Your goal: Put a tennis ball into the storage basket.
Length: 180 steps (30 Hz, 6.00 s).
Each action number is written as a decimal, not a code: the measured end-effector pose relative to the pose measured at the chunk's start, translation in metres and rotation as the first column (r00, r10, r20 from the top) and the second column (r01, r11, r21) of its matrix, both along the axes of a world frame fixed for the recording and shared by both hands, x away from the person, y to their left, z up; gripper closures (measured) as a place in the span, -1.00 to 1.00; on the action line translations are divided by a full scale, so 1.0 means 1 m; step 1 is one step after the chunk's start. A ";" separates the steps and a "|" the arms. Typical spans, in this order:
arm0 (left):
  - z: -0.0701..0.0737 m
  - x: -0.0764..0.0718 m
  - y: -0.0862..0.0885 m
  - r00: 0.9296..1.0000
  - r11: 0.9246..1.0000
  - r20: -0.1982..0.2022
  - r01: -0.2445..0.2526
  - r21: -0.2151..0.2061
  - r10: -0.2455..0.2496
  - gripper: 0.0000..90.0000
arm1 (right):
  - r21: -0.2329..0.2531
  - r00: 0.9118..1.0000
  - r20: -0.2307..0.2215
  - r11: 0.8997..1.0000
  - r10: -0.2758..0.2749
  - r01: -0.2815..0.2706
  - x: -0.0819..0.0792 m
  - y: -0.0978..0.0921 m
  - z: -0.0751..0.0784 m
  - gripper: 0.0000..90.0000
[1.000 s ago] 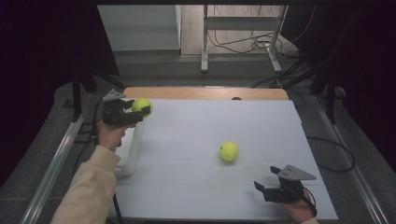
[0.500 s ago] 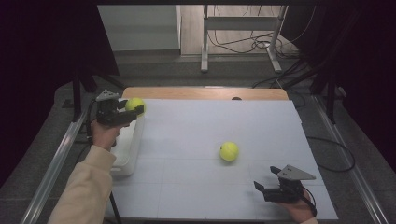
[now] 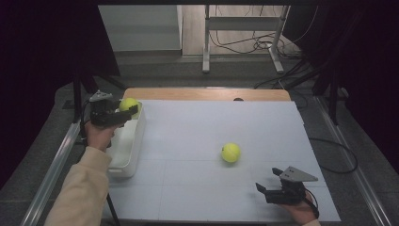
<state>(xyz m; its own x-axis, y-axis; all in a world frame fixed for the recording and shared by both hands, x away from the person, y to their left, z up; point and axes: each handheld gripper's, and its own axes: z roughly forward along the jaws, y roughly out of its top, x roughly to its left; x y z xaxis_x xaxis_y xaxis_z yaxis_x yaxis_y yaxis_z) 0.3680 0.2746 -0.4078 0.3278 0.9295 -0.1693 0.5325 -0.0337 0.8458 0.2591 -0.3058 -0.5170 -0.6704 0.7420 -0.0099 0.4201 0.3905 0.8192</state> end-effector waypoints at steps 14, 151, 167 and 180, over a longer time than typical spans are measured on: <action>-0.002 0.001 0.019 0.998 0.998 -0.010 -0.056 0.011 0.057 -0.40 | -0.001 1.000 0.000 1.000 0.000 0.000 0.000 0.000 0.000 -0.72; -0.013 -0.007 -0.048 0.975 0.974 -0.010 0.223 -0.042 -0.224 -0.74 | 0.017 1.000 -0.006 0.999 -0.027 0.027 0.005 -0.004 0.000 -0.72; -0.011 -0.008 -0.087 0.954 0.952 -0.001 0.301 -0.052 -0.301 -0.73 | 0.019 1.000 0.003 1.000 -0.022 0.022 0.004 -0.005 0.002 -0.71; -0.013 -0.011 -0.108 0.938 0.937 -0.007 0.347 -0.041 -0.348 -0.73 | 0.018 1.000 0.006 1.000 -0.021 0.021 0.003 -0.004 0.002 -0.71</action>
